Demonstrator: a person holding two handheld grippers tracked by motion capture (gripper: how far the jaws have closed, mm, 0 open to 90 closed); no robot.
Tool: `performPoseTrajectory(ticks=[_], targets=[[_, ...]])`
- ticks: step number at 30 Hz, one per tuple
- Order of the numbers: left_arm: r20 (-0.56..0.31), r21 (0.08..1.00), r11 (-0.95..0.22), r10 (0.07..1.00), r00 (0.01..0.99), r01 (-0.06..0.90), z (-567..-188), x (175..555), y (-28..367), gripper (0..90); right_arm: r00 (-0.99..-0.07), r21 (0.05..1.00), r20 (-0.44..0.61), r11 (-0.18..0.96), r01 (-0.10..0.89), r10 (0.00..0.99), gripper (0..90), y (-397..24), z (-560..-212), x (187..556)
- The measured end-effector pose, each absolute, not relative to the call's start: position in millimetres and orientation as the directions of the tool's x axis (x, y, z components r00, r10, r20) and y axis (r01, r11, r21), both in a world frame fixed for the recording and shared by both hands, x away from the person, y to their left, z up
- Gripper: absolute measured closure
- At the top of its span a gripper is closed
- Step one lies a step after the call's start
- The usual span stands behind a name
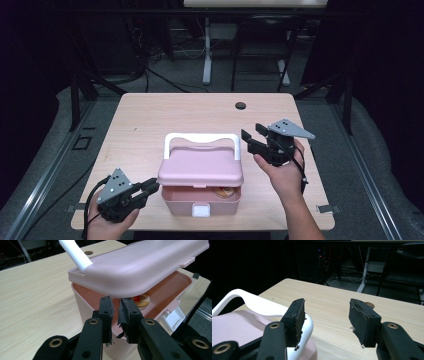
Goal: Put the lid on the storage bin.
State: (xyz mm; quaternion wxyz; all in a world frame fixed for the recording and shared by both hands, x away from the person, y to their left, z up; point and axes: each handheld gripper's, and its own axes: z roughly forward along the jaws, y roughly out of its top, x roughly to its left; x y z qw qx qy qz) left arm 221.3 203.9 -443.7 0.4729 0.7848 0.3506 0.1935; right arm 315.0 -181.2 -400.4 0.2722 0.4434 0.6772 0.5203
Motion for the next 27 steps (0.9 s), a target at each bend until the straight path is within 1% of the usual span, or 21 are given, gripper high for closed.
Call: performPoseTrajectory(ticks=[27], targets=[[-0.056, 0.863, -0.307, 0.73, 0.681, 0.401, -462, 216, 205, 79.2, -0.456, 0.945, 0.095, 0.064, 0.32, 0.885, 46.0, -181, -401, 315]])
